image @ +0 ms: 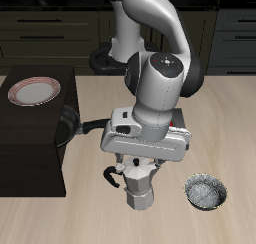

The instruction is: Place the moka pot on the stove

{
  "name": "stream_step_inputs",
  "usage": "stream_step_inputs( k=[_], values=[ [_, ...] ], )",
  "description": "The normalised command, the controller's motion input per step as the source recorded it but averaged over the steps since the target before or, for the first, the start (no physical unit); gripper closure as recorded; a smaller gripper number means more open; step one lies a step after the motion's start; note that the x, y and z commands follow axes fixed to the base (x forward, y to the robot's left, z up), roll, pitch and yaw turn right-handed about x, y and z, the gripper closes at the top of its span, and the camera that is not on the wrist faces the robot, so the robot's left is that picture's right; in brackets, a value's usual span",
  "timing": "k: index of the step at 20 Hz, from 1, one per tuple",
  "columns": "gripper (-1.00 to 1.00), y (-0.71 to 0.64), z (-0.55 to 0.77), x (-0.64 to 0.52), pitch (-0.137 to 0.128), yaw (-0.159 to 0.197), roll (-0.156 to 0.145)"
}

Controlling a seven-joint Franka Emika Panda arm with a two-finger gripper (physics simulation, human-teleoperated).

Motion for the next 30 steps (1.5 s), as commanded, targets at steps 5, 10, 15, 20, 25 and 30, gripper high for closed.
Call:
stream_step_inputs(
  k=[5, 10, 15, 20, 25, 30],
  values=[
    [1.00, -0.11, 0.20, 0.00, -0.025, -0.012, -0.010],
    [1.00, -0.02, 0.28, -0.15, -0.033, 0.001, 0.001],
    [1.00, 0.17, 0.11, -0.29, 0.010, 0.008, 0.035],
    [1.00, 0.23, 0.19, -0.42, -0.006, -0.009, 0.055],
    [1.00, 0.08, 0.38, -0.44, -0.056, 0.015, 0.033],
    [1.00, 0.06, 0.17, -0.31, -0.023, 0.012, 0.029]
  ],
)
